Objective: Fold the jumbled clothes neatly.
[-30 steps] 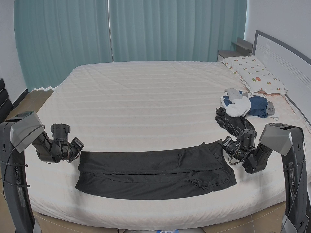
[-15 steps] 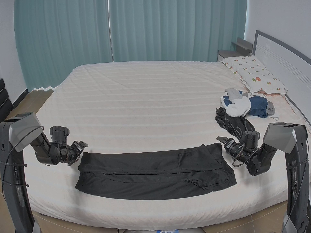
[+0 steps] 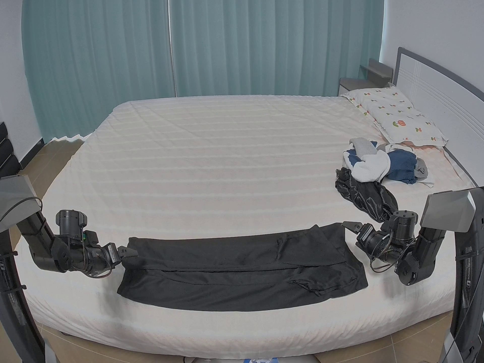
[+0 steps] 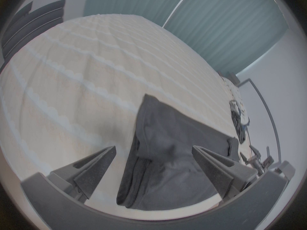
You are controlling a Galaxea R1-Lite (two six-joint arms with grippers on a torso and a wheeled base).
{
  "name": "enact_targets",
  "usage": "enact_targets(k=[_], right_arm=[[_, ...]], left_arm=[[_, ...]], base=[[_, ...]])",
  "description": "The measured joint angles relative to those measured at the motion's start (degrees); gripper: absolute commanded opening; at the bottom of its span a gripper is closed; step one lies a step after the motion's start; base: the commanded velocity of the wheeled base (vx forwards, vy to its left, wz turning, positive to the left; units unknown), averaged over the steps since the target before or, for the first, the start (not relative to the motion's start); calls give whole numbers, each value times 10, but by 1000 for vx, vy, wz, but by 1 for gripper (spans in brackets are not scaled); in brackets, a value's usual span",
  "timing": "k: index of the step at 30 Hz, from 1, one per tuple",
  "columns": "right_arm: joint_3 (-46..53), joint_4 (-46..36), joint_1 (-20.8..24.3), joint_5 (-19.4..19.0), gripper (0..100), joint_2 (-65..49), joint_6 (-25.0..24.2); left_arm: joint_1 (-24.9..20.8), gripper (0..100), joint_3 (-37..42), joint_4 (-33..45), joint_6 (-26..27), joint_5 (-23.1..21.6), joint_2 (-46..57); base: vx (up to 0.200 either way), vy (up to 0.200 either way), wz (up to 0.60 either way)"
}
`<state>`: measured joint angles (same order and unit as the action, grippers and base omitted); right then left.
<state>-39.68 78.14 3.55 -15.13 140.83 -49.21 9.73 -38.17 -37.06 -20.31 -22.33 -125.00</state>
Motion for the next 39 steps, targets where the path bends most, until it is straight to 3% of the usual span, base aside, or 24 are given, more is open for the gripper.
enact_targets(k=[11,16,27,28,39], right_arm=[[16,7,13,-4,100,-3,1],[16,7,17,-4,100,-2,1],[15,7,20,-4,100,4,1],[15,7,20,-4,100,4,1],[16,7,20,-9,100,5,1]], left_arm=[[-28,100,20,-3,25,-8,0],[-34,100,12,-3,60,0,-17],[-43,100,-4,-4,63,8,-41],[-44,0,-4,-4,63,12,-43],[-39,0,4,-2,72,59,-49]], base=[[0,0,0],[0,0,0],[0,0,0],[0,0,0],[0,0,0]])
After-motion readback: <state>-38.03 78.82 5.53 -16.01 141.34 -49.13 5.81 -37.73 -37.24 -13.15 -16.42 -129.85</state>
